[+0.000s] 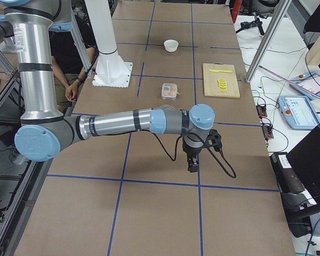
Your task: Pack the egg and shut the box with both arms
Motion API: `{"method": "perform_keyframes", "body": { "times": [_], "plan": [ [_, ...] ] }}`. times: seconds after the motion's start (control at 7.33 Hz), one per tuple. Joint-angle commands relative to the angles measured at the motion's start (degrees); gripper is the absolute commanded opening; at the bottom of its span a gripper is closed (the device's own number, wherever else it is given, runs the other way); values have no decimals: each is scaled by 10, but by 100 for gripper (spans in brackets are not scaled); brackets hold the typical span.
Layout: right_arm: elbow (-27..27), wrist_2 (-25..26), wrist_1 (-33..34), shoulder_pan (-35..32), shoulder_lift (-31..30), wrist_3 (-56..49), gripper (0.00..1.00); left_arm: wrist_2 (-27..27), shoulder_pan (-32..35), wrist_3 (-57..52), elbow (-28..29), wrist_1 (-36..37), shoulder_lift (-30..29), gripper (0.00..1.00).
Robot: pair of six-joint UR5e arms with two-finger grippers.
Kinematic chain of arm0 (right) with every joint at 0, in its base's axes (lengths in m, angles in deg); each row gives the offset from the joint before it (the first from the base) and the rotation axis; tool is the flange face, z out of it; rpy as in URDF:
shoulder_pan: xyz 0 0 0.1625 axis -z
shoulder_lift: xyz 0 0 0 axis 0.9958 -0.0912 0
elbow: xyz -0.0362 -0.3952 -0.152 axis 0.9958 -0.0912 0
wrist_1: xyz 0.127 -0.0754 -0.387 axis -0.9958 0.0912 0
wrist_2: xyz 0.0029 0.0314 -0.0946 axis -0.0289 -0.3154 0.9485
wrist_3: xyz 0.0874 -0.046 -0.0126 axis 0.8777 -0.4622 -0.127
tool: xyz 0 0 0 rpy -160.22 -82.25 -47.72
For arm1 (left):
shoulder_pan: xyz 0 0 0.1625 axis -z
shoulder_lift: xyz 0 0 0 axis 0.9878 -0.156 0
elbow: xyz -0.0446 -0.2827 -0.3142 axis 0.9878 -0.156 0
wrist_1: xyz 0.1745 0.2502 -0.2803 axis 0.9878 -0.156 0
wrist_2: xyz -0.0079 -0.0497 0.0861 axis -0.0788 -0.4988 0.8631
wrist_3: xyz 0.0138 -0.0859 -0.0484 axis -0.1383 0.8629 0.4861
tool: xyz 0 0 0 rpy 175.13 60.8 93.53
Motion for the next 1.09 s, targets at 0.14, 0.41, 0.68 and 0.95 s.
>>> {"method": "perform_keyframes", "body": {
  "times": [0.14, 0.41, 0.68, 0.95],
  "plan": [
    [-32, -2, -73, -2, -43, -3, 100, -4, -2, 35, 63, -114, 13, 100],
    [-52, -14, -75, -10, -48, 1, 100, -9, -3, 85, 43, -54, 24, 100],
    [-65, -22, -75, -24, -52, 1, 100, -9, -5, 87, -6, 57, 22, 100],
    [-74, -23, -75, -35, -51, 2, 100, -16, -6, 86, -14, 73, 32, 100]
  ]
}}
